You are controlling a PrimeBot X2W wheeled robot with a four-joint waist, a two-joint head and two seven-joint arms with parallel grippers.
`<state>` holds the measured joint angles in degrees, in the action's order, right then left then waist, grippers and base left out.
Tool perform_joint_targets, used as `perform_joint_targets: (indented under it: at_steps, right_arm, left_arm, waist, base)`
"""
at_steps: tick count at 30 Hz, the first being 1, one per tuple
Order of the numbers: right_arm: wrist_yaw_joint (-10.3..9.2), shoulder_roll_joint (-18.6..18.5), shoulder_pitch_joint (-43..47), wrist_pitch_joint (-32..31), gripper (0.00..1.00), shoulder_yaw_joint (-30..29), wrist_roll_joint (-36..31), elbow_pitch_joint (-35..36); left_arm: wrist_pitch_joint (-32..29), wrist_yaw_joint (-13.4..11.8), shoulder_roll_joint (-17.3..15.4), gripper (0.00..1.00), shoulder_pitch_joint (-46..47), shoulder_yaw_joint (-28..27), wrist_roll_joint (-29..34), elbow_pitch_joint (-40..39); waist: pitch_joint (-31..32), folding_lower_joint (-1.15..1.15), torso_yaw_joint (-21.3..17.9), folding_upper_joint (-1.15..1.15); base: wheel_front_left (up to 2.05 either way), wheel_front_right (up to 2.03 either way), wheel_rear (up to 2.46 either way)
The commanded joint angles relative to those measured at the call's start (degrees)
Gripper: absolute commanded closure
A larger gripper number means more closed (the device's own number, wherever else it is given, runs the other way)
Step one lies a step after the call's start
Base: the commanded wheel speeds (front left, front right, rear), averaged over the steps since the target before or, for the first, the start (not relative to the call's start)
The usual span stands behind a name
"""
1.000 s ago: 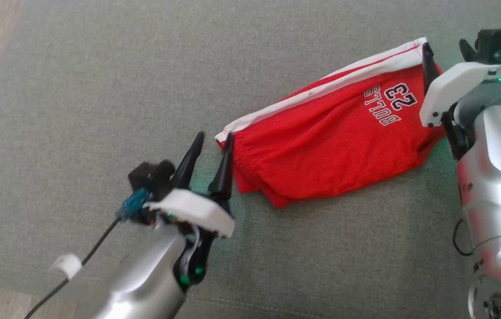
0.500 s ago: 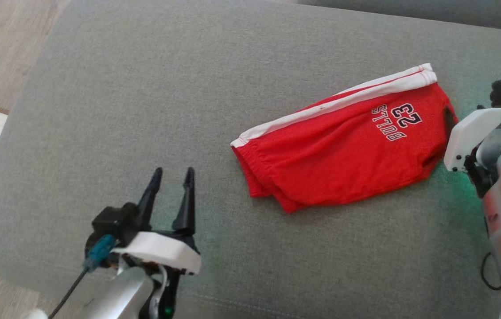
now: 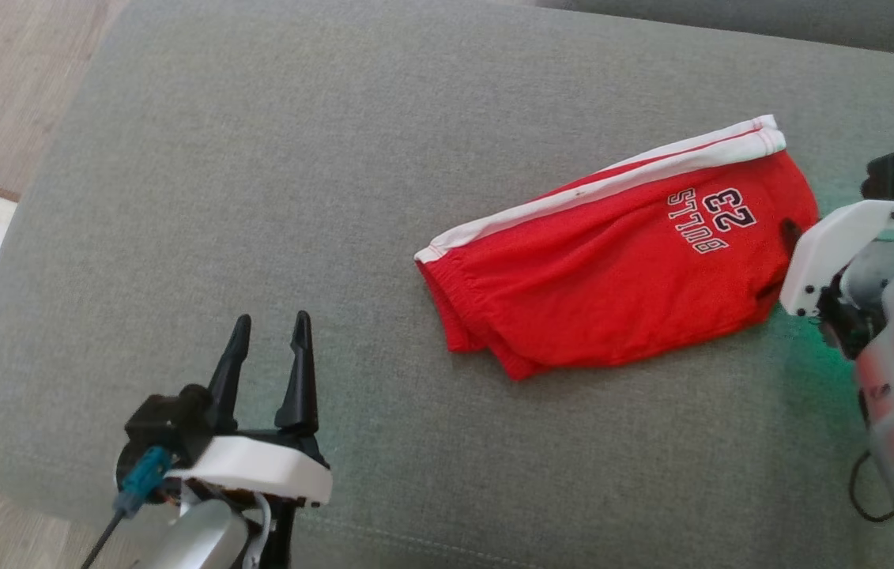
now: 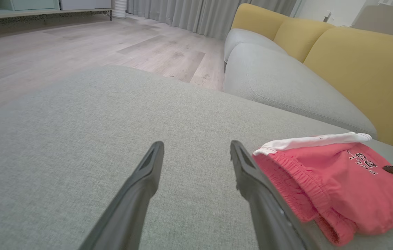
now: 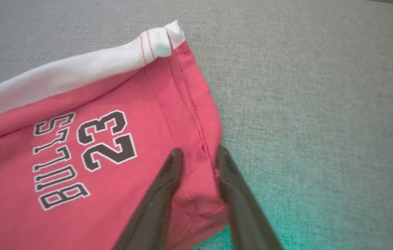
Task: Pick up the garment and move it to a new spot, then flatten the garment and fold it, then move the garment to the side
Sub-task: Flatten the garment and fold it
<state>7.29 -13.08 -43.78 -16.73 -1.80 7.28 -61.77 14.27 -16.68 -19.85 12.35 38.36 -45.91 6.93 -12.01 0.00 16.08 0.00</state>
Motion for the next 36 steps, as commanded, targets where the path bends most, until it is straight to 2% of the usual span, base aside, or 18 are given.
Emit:
perform_joint_targets:
  at_steps: [1, 6, 13, 19, 26, 30, 36]
  right_arm:
    - [0.20, 0.8, 1.1, 0.0, 1.00, 1.6, 0.9, 1.1]
    - [0.20, 1.7, 1.1, 3.4, 1.00, 2.7, 3.9, 3.0]
    - [0.20, 2.9, 2.8, 7.0, 1.00, 5.2, 8.4, 7.2]
    - [0.20, 3.3, 9.1, 10.4, 1.00, 5.8, 11.4, 11.4]
    - [0.20, 6.2, 20.6, 14.7, 1.00, 3.0, 12.9, 18.4]
    - [0.20, 8.2, 25.3, 15.3, 1.00, 0.6, 11.9, 22.9]
    - [0.20, 9.3, 25.3, 14.3, 1.00, -1.8, 8.4, 26.4]
  left_arm:
    - [0.5, -0.4, -2.1, 0.00, 1.0, -2.8, 0.2, -2.0]
    - [0.4, -1.0, -3.1, 0.00, 1.0, -2.9, 1.0, -2.9]
    - [0.1, -2.0, -4.7, 0.00, 0.1, -3.8, 1.0, -4.0]
    - [0.1, -2.8, -5.5, 0.00, -1.5, -4.3, 0.7, -4.6]
    - [0.1, -3.9, -6.4, 0.00, -4.6, -4.8, 0.2, -5.7]
    - [0.1, -4.4, -6.4, 0.00, -5.4, -4.6, 0.2, -6.5]
    - [-0.1, -4.3, -5.8, 0.00, -4.9, -4.0, 0.3, -6.5]
  waist:
    - [0.4, 0.00, -0.4, 0.00]
    - [1.7, 0.00, -2.3, 0.00]
    - [4.6, 0.00, -7.1, 0.00]
    - [7.0, 0.00, -10.7, 0.00]
    - [9.4, 0.00, -15.0, 0.00]
    - [9.6, 0.00, -16.0, 0.00]
    - [8.9, 0.00, -14.7, 0.00]
  base:
    - [0.00, 0.00, 0.00]
    - [0.00, 0.00, 0.00]
    - [0.00, 0.00, 0.00]
    - [0.00, 0.00, 0.00]
    - [0.00, 0.00, 0.00]
    - [0.00, 0.00, 0.00]
    - [0.00, 0.00, 0.00]
